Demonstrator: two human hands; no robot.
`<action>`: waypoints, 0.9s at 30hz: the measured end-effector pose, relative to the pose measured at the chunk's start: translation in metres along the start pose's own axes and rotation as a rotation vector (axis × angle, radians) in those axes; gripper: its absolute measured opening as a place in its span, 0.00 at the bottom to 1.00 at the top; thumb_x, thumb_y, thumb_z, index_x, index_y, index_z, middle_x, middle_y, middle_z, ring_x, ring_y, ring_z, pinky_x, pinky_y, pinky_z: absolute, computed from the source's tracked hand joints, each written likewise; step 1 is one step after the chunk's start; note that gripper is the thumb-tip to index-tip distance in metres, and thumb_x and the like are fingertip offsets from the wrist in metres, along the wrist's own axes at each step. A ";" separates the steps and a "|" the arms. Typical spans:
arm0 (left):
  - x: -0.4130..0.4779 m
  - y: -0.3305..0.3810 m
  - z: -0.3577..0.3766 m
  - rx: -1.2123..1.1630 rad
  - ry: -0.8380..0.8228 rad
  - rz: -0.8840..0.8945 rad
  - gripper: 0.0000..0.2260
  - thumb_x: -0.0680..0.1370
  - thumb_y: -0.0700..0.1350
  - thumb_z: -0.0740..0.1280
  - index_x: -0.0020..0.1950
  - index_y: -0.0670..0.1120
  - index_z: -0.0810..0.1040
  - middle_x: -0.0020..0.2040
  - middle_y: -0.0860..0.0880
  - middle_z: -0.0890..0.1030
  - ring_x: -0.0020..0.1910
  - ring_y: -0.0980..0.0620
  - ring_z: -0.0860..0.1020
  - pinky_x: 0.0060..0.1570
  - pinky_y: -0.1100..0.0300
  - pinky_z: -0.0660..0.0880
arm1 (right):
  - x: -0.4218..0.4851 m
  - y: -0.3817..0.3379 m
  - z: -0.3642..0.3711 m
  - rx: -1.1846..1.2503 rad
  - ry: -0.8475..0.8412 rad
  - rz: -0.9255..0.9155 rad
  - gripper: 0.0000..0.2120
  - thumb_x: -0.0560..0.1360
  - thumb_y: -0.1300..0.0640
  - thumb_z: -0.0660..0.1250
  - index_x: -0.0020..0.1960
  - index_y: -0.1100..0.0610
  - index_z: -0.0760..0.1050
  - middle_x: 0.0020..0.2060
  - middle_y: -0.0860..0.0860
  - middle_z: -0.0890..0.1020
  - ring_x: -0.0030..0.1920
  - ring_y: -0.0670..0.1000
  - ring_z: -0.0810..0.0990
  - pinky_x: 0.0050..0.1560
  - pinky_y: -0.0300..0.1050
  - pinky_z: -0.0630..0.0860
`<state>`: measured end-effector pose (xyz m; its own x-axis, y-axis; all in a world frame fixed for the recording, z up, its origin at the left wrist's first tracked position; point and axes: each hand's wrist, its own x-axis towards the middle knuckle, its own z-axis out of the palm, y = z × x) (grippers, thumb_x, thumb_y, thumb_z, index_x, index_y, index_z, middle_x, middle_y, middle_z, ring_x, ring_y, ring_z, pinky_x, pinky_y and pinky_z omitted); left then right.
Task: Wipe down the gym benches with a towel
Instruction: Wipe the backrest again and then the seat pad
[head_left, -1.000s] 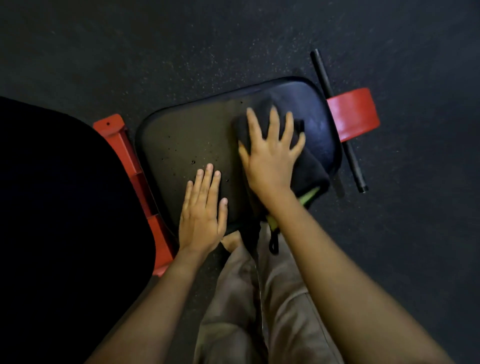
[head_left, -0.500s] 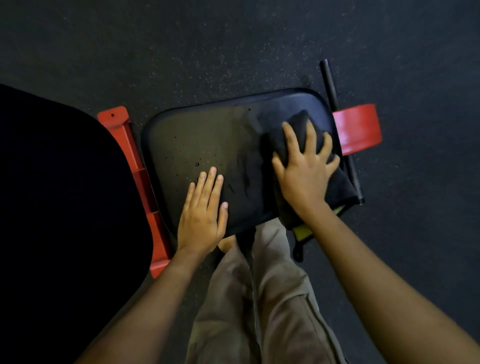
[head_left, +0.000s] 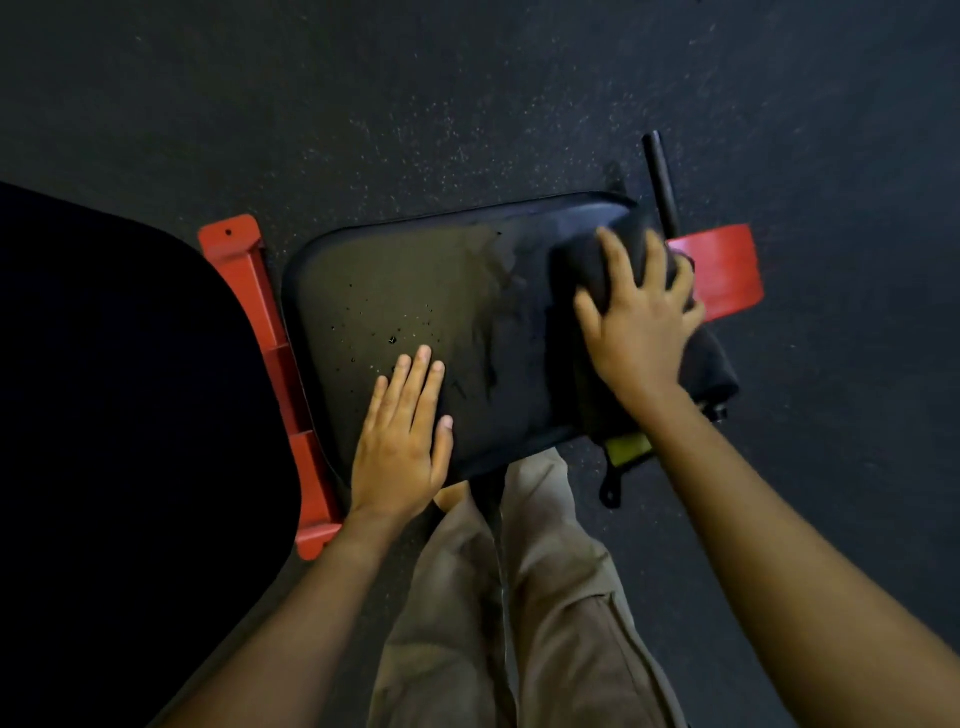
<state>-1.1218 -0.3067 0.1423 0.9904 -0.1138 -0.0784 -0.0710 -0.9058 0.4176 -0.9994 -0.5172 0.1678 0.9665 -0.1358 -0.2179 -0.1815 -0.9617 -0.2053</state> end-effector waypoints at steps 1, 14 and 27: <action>0.000 0.000 0.000 0.001 -0.001 0.001 0.22 0.79 0.45 0.56 0.72 0.38 0.65 0.73 0.42 0.62 0.74 0.47 0.56 0.74 0.55 0.47 | 0.013 -0.016 0.000 0.008 -0.028 0.044 0.29 0.77 0.43 0.59 0.76 0.42 0.57 0.77 0.54 0.57 0.73 0.65 0.55 0.65 0.70 0.58; 0.002 0.001 0.000 -0.066 0.013 -0.026 0.22 0.78 0.45 0.56 0.72 0.39 0.64 0.73 0.44 0.62 0.74 0.47 0.57 0.74 0.54 0.49 | -0.029 0.032 -0.001 -0.112 -0.072 -0.282 0.30 0.70 0.41 0.57 0.72 0.43 0.63 0.72 0.57 0.66 0.68 0.63 0.63 0.58 0.69 0.67; 0.011 0.031 0.007 -0.120 0.139 -0.265 0.19 0.78 0.43 0.56 0.68 0.38 0.70 0.70 0.39 0.69 0.71 0.45 0.62 0.73 0.53 0.50 | -0.023 0.016 0.002 -0.231 -0.136 -0.823 0.31 0.71 0.40 0.58 0.73 0.44 0.61 0.73 0.55 0.65 0.70 0.62 0.61 0.61 0.72 0.65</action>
<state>-1.1137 -0.3388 0.1476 0.9800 0.1834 -0.0777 0.1974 -0.8412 0.5033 -1.0252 -0.5290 0.1677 0.7413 0.6406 -0.2000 0.6224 -0.7678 -0.1521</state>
